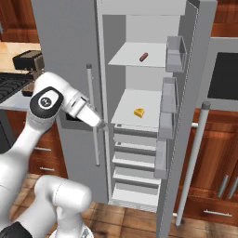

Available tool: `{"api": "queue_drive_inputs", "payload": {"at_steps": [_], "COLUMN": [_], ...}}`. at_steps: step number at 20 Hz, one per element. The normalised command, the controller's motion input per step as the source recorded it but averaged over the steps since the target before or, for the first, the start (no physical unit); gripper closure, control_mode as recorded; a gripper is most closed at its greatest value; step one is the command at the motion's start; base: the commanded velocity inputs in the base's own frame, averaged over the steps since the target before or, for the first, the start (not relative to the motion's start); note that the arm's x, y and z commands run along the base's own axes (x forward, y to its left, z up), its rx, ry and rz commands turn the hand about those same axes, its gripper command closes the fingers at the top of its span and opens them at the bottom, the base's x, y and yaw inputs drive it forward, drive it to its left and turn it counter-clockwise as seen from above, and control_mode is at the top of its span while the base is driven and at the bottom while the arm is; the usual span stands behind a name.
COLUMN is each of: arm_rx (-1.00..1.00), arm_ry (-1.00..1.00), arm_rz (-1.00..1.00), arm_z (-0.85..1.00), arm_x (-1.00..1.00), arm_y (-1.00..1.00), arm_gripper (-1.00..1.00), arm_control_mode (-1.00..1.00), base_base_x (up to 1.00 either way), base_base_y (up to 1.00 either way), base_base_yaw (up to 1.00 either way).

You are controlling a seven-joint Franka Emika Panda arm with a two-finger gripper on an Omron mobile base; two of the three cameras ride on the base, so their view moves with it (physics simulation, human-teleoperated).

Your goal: Retrieve the sausage and cheese from the fridge and place them on the cutting board on the counter.

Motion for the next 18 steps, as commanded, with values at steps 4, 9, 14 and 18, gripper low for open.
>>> {"api": "queue_drive_inputs", "payload": {"at_steps": [4, 9, 14, 18], "arm_rx": [0.12, 0.22, 0.48, 0.35], "arm_ry": [0.11, -0.21, -0.38, -0.03], "arm_rz": [0.13, 0.03, 0.28, 0.63], "arm_z": [0.11, 0.12, 0.15, 0.04], "arm_x": [0.24, 0.0, -0.1, 0.03], "arm_y": [0.32, -0.02, 0.17, 0.48], "arm_gripper": [-1.0, -1.0, -1.0, -1.0], "arm_control_mode": [-1.0, -1.0, -1.0, -1.0], "base_base_x": [0.0, 0.0, 0.0, 0.0], "base_base_y": [0.0, 0.0, 0.0, 0.0], "base_base_yaw": [0.0, 0.0, 0.0, 0.0]}}
